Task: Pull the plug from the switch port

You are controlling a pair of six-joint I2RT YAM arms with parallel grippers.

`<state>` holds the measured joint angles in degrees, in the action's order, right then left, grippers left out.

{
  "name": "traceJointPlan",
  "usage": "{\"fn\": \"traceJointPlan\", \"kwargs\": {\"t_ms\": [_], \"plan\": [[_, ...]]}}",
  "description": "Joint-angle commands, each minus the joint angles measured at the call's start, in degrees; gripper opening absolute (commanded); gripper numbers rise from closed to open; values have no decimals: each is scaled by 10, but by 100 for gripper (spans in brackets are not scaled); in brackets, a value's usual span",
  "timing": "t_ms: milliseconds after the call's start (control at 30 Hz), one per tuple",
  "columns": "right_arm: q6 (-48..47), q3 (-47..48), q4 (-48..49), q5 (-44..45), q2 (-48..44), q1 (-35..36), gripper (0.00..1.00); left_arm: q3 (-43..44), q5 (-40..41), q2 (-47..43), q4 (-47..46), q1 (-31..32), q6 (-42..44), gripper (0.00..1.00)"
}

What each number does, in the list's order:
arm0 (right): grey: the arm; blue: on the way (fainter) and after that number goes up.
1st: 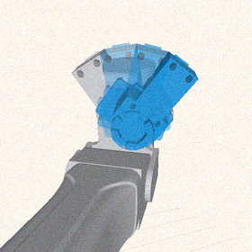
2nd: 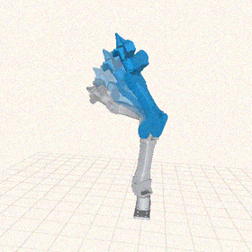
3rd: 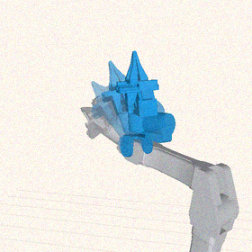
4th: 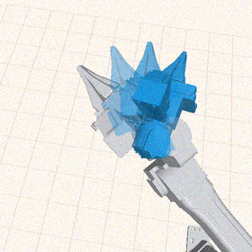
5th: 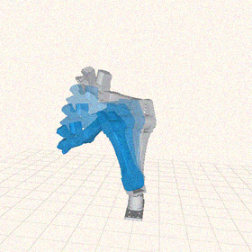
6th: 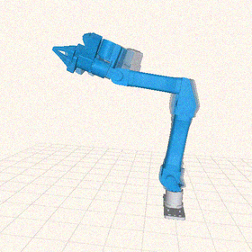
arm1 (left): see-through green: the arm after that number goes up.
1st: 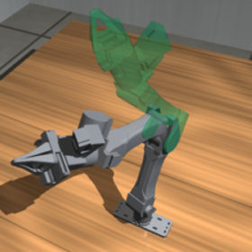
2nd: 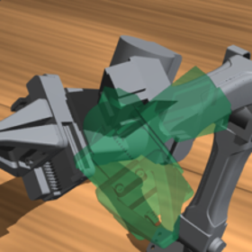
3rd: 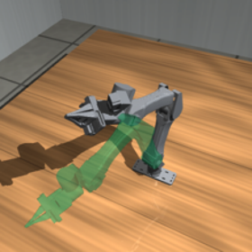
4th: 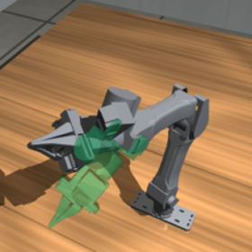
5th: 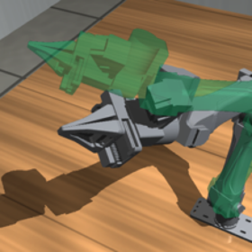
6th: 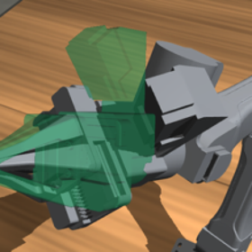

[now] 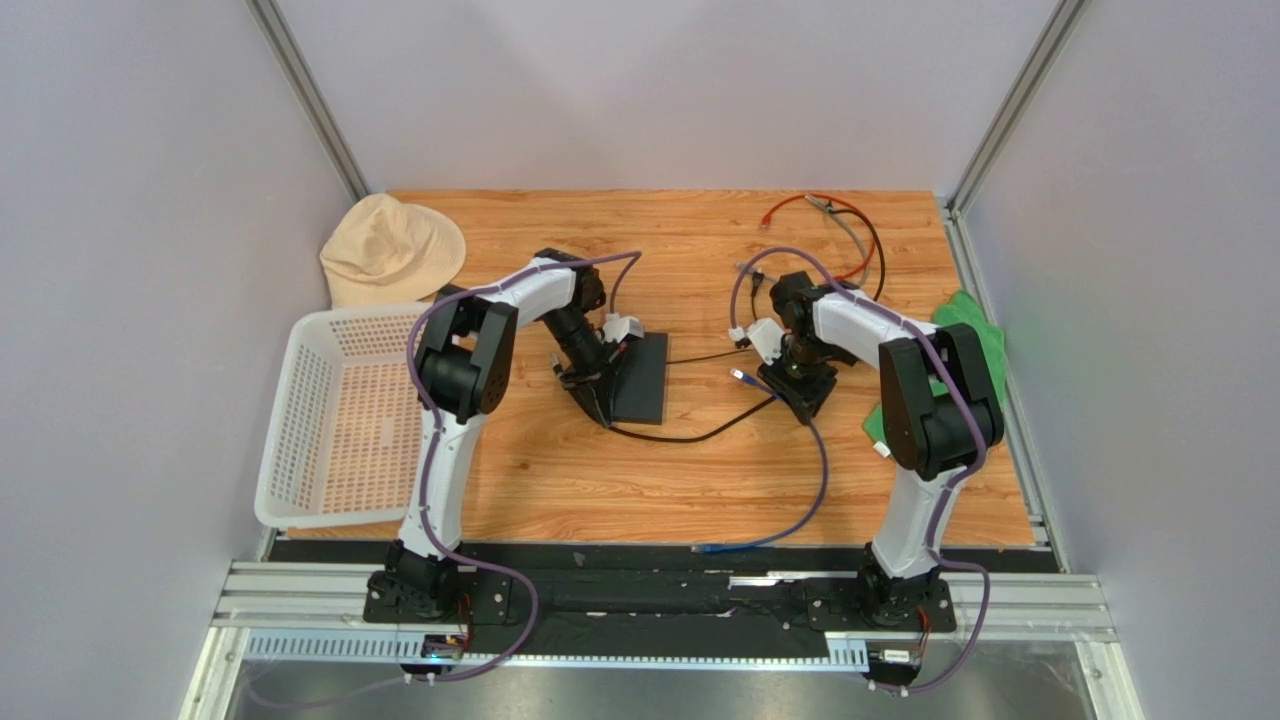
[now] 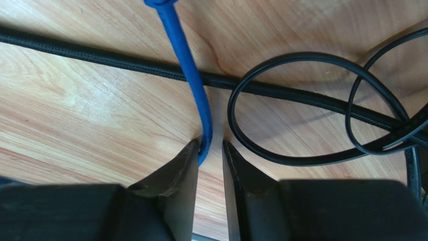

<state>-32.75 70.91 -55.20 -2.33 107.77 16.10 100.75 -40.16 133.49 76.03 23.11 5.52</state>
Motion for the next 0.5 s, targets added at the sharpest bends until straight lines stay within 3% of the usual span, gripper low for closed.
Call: {"fn": "traceJointPlan", "kwargs": {"t_ms": [0,67,167,300,467], "plan": [[-1,9,19,-3,14,17,24,-10,86,32,-92,-11,27,0],[-10,9,12,-8,10,25,10,-10,85,32,-92,-11,27,0],[-35,35,-20,-62,-30,26,2,-10,86,29,-91,-11,30,0],[-53,111,-55,-112,-86,15,0,-11,85,27,-91,-14,30,0],[-38,331,-108,-153,-28,-43,0,-9,84,26,-91,-15,33,0]]}}
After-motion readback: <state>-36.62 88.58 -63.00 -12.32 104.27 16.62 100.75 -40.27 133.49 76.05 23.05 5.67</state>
